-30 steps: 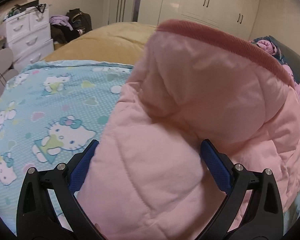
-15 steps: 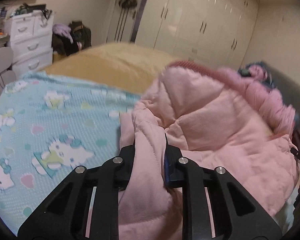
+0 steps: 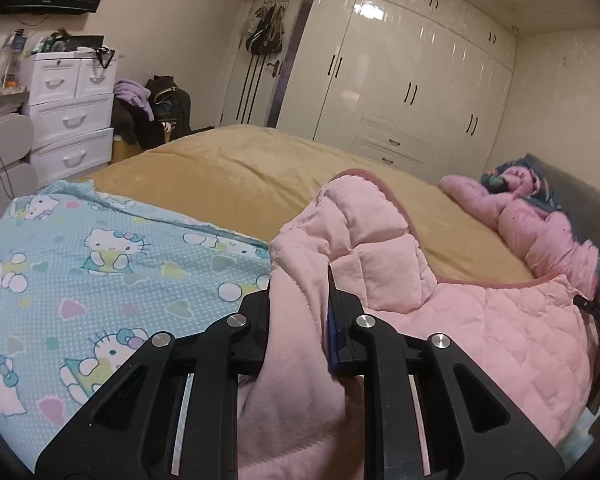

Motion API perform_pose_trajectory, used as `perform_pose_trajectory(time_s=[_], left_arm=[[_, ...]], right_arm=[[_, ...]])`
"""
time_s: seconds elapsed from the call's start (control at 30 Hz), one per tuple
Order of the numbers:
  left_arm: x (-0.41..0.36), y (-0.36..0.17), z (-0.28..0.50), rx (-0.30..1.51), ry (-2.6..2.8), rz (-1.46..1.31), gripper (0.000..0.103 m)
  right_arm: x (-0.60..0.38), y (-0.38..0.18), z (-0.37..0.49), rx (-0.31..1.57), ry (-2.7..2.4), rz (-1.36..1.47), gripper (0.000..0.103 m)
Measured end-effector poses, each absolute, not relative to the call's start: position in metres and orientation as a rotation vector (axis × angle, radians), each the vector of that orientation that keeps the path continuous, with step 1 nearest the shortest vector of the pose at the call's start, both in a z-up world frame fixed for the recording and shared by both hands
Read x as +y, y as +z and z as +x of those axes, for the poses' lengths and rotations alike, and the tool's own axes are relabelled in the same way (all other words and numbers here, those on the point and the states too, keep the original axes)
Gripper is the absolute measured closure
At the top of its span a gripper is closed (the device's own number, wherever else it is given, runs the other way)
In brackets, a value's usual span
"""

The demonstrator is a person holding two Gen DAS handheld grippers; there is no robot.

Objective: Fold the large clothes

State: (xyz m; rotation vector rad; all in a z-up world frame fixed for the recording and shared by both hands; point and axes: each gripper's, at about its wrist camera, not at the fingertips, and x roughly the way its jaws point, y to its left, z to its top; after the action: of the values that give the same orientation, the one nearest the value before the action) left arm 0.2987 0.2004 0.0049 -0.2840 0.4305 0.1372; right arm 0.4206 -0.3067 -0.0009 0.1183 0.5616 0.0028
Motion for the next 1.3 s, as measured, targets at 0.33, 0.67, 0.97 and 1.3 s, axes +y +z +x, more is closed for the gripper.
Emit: perform_pose_trajectory(time_s=[0.33, 0.67, 0.97, 1.3], left_arm=[[0.194, -0.032, 0.333, 0.533, 0.16, -0.212, 0.089], [0.202, -0.067, 0.35, 0.635, 0.144, -0.237, 0.081], [0.206, -0.066, 0.335, 0.62, 0.168, -0.269, 0.06], [0.216, -0.035, 0.294, 0.606, 0.231, -0.324, 0.01]], right_arm=[[-0.322, -0.08, 0.44, 0.732, -0.074, 0.194, 0.089], [-0.315, -0.102, 0.446, 0.812, -0.071, 0.216, 0.086], [-0.313, -0.102, 0.435, 0.813, -0.093, 0.216, 0.082], [-0.334, -0.066, 0.367, 0.753, -0.103, 0.269, 0.016]])
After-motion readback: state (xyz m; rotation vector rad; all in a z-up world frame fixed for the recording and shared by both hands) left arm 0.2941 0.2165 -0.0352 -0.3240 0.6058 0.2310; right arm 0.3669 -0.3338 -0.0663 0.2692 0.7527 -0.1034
